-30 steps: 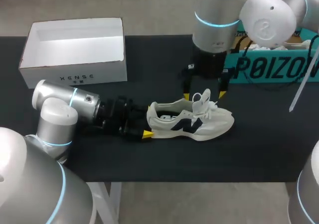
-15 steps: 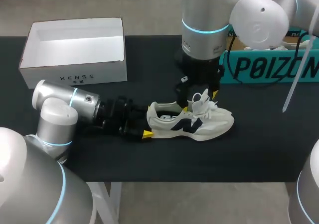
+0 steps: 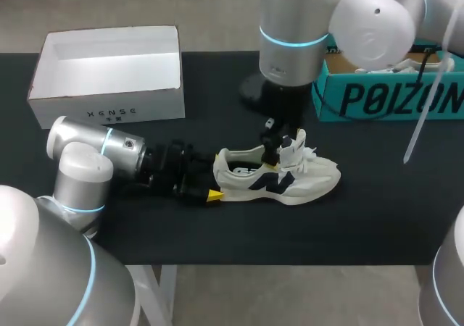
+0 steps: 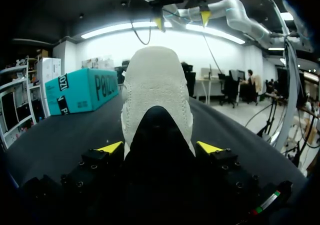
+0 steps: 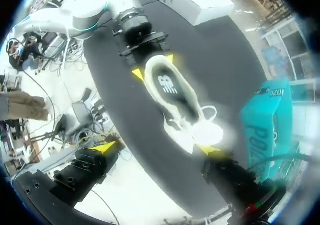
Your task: Take the shoe out of the shoebox, open the shoe tongue, remove and reinsert the insole, then place the shoe into the shoebox
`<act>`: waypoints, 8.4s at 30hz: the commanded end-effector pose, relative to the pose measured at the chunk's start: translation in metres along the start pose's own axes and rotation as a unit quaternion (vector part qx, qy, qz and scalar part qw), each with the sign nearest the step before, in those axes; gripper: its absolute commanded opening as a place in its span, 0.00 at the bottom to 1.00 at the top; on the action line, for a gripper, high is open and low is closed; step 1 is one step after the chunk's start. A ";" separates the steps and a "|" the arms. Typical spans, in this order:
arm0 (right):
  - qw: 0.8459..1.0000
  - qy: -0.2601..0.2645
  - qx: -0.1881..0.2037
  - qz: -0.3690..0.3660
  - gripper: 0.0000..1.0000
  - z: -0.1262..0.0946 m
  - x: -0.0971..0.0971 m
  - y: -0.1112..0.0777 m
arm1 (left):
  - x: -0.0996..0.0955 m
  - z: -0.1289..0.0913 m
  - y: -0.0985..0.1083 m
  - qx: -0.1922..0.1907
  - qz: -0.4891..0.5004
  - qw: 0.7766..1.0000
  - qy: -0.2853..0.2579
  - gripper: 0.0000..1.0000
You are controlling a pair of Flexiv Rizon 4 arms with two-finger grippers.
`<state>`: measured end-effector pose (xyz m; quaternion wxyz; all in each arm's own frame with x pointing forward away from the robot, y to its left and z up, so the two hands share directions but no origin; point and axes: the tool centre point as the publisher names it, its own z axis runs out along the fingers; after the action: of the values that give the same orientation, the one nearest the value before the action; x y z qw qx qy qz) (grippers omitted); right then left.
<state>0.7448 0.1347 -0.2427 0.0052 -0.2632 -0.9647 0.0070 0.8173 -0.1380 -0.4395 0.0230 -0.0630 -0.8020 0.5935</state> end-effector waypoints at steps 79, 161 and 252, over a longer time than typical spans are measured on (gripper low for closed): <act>0.977 0.015 -0.024 -0.210 0.00 0.091 -0.043 0.066 | 0.000 0.001 0.003 0.000 0.000 1.000 0.000 0.00; 0.982 0.013 0.057 -0.181 0.48 0.208 -0.062 0.067 | 0.000 0.001 0.003 0.000 0.000 1.000 0.000 0.00; 0.989 -0.006 0.024 -0.145 0.00 0.127 -0.085 0.054 | 0.000 0.001 0.003 0.000 0.000 1.000 0.000 0.00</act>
<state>0.8456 0.1463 -0.3774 0.0127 -0.1161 -0.9924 0.0394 0.8181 -0.1363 -0.4383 0.0223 -0.0625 -0.8018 0.5940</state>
